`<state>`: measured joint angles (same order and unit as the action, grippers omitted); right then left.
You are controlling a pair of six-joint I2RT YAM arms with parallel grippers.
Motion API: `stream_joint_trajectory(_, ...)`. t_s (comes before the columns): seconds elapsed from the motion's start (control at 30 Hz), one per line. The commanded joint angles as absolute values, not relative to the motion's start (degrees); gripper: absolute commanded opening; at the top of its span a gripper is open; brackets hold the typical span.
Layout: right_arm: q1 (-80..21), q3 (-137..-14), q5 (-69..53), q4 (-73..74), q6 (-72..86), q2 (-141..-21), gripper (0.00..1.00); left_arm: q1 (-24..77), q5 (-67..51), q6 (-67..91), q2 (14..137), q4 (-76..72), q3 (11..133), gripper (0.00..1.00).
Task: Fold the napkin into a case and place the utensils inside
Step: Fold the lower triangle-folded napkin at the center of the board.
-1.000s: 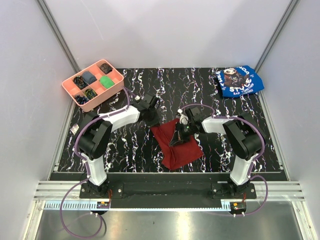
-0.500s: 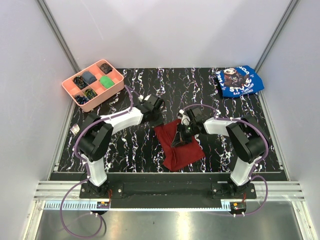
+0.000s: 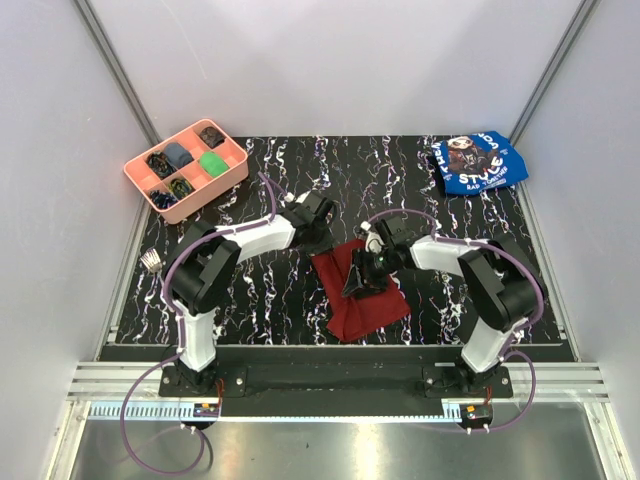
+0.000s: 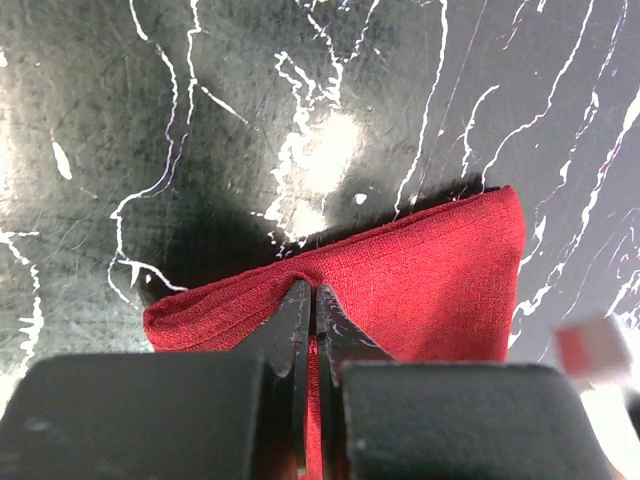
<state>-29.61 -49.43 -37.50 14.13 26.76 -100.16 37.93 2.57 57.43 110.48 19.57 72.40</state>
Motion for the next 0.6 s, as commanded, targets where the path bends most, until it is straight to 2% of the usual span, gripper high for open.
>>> stream_joint_trajectory(0.0,-29.6,-49.3,-33.9,18.8,24.5,-93.5,0.60,38.2,3.3,57.9,110.7,15.1,73.3,0.00)
stream_joint_trajectory(0.1,-30.7,-49.6,-33.6,19.6,25.8,-92.1,0.70,38.4,3.4,58.3,110.7,14.9,73.3,0.00)
stream_joint_trajectory(0.13,-32.0,-49.8,-32.9,19.9,26.1,-91.7,0.78,38.5,3.5,58.3,110.7,14.9,73.4,0.00)
stream_joint_trajectory(0.23,-35.6,-52.1,-27.9,22.5,27.0,-92.0,0.81,38.6,3.3,58.5,110.7,14.9,73.4,0.00)
stream_joint_trajectory(0.37,-41.9,-55.6,-14.3,28.1,30.5,-93.3,0.80,38.6,3.2,58.6,110.5,14.9,73.3,0.00)
stream_joint_trajectory(0.57,-46.9,-57.2,-5.3,32.4,33.7,-93.8,0.78,38.6,3.3,58.3,110.3,14.9,73.1,0.00)
